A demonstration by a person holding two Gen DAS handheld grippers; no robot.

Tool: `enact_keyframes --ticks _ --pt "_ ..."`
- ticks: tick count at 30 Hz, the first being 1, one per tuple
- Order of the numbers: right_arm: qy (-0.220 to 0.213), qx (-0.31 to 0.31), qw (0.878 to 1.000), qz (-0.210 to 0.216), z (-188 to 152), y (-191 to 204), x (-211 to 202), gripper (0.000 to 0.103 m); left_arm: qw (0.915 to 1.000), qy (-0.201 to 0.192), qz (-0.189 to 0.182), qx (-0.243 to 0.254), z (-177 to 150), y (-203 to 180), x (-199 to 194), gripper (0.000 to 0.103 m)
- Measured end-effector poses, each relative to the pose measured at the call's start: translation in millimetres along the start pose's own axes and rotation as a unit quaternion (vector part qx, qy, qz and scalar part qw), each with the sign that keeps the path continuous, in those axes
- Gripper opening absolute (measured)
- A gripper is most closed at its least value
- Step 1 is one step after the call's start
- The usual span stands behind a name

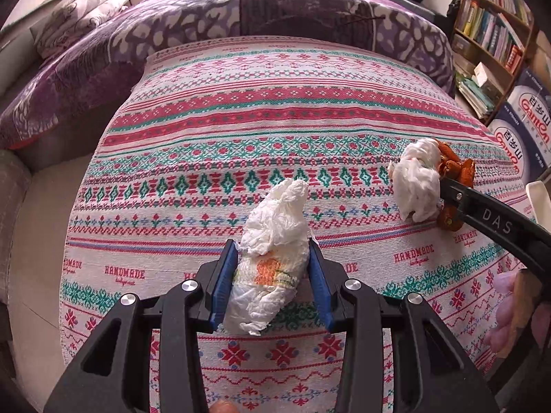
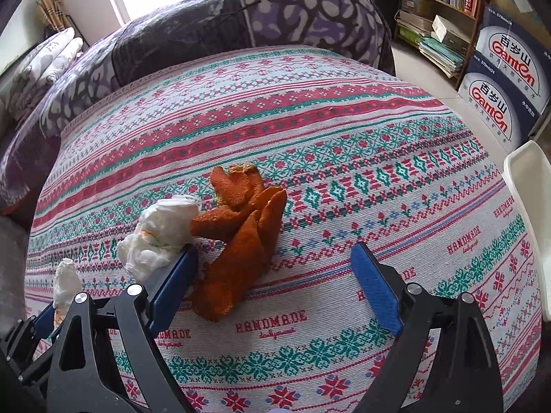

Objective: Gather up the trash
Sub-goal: 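Grasp a white tissue wad with the left gripper while the right grasps the orange cloth, then lift the tissue wad and orange cloth and carry both toward the white bin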

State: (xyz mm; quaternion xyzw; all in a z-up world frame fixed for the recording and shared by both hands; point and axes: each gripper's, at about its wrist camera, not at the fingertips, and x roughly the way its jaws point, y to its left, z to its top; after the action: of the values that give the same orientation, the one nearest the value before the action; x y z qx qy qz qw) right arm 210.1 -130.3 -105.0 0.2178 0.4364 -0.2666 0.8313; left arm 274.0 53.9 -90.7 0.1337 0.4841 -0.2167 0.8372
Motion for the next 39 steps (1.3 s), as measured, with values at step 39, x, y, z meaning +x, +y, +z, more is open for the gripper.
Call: enact_keyframes --ticks 39 --pt "-0.130 -0.103 0.976 0.139 45 -149 -179 0.022 0.9755 -0.123 0.059 -0.172 10 -119 -174 0.041"
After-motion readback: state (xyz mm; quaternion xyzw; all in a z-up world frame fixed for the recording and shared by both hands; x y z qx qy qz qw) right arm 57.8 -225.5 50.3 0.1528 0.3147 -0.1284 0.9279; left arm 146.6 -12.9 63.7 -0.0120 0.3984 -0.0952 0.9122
